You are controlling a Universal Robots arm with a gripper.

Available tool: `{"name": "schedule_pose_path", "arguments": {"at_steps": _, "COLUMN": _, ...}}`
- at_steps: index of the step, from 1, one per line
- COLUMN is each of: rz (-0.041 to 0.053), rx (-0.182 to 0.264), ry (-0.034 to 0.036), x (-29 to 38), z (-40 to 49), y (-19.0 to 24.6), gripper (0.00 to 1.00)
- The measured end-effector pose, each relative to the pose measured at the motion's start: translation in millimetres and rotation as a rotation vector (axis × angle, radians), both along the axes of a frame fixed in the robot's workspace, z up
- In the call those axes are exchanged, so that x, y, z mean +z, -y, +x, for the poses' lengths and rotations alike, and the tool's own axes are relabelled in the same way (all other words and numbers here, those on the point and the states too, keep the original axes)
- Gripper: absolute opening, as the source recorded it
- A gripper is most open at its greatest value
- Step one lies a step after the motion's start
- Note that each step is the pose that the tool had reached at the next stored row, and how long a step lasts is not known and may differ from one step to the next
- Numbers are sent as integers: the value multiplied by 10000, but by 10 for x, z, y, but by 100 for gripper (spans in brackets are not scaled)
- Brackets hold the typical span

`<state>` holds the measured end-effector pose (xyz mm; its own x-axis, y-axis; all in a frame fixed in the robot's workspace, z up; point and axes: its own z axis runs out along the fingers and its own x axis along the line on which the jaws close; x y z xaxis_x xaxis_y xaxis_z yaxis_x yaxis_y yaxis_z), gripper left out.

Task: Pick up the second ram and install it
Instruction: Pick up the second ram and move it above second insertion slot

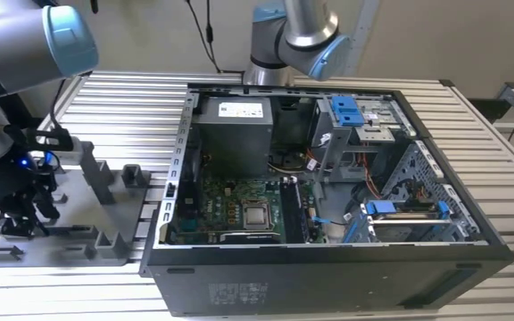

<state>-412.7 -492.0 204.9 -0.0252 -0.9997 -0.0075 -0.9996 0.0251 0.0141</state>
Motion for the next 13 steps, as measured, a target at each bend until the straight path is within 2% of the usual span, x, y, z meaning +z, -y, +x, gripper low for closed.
{"name": "schedule_pose_path", "arguments": {"at_steps": 6, "rz": 1, "rx": 134, "ry": 3, "x": -94, "z": -21, "y": 7, "gripper": 42}}
{"name": "schedule_pose_path", "arguments": {"at_steps": 13, "rz": 0, "rx": 139, "ry": 3, "x": -100, "z": -22, "y": 7, "gripper": 42}}
